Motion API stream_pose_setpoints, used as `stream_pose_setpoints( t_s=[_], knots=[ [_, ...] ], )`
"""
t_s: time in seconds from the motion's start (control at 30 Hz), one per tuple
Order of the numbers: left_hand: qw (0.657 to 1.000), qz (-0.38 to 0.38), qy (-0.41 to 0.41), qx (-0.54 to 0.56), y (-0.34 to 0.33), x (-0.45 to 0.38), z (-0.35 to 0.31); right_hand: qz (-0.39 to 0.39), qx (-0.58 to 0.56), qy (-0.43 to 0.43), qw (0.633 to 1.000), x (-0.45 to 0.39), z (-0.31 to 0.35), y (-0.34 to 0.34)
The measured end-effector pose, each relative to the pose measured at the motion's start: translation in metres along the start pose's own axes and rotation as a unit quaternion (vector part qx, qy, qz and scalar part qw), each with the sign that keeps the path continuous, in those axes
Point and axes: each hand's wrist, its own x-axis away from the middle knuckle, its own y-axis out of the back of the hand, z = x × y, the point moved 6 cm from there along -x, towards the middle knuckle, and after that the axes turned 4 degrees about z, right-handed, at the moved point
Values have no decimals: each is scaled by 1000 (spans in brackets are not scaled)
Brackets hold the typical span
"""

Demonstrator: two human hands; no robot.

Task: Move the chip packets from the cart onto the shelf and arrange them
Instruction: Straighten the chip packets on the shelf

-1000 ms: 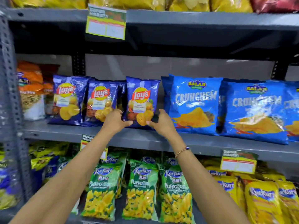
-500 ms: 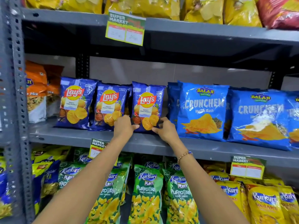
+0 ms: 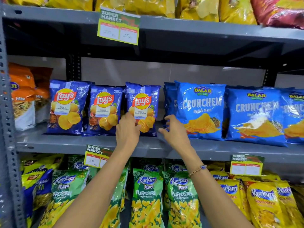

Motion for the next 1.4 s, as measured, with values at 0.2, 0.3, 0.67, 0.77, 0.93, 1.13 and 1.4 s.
stream_pose_setpoints(
  t_s=[0.2,0.3,0.67,0.77,0.93,1.13,1.4],
  knots=[
    [959,173,-45,221,-48,3,-77,-218,4,-56,974,11,-80,96],
    [941,262,-39,211,-81,7,-101,-114,-31,-144,983,2,-139,114],
    [967,211,-1,141,-118,9,-96,66,-104,-146,982,-10,-192,98],
    [973,192,8,131,-113,6,-88,83,-101,-126,983,-14,-187,90],
    [973,203,16,108,-108,4,-85,89,-120,-116,982,-18,-181,85],
    [998,38,-29,39,-81,34,-117,34,-109,-92,989,-6,-179,110],
    [945,223,-128,201,-159,47,-244,-272,-45,-107,955,26,-253,250]
  ],
)
